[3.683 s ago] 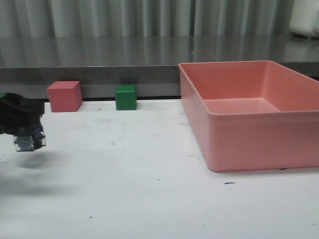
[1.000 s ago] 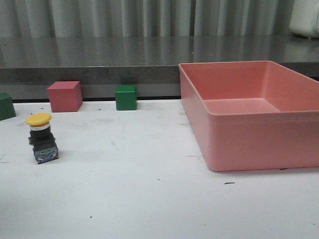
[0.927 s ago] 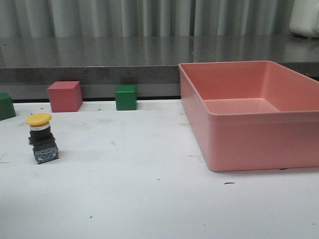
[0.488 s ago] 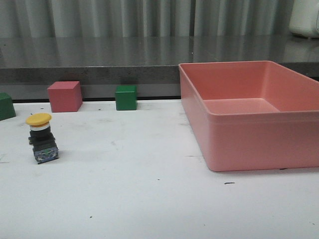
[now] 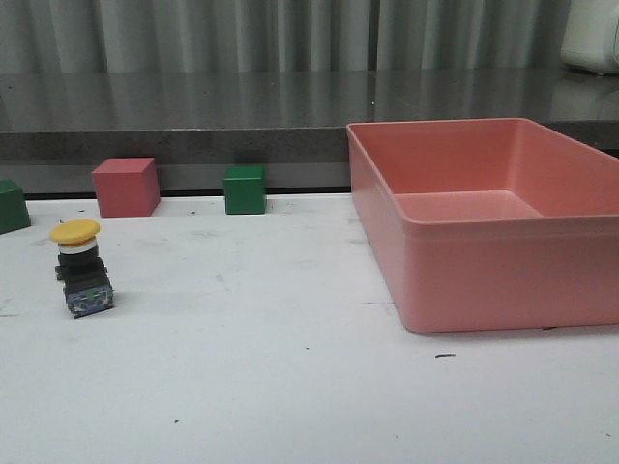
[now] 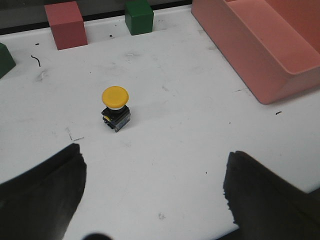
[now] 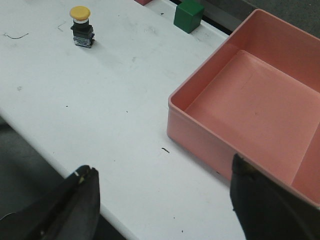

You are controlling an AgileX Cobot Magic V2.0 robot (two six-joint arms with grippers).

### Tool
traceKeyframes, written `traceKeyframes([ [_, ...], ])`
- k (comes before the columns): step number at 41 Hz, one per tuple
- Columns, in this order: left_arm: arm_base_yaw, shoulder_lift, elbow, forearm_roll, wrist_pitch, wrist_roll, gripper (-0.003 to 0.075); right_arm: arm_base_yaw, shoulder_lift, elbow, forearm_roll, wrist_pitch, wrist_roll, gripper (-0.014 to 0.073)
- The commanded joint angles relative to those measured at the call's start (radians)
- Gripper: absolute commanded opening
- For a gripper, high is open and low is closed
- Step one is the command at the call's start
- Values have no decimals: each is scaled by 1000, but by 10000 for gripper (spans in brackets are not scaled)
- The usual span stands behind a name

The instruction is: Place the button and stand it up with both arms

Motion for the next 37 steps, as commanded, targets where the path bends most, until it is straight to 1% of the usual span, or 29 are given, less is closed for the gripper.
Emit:
traceKeyframes([
  [1,-7,0,-22,-12,-60,3,545,-4,1,-22,-3,-69,-4,562],
  [28,-7,0,-22,-12,-59,3,542,-4,1,-22,-3,-71,-4,561],
  [31,-7,0,-22,-12,-57,3,500,-4,1,-22,-3,-71,-4,533],
  [33,-7,0,-22,-12,-57,3,447,-4,1,-22,-3,-71,-4,479],
  [37,-7,0,-22,-12,-57,3,311,-4,1,-22,-3,-71,-4,309],
])
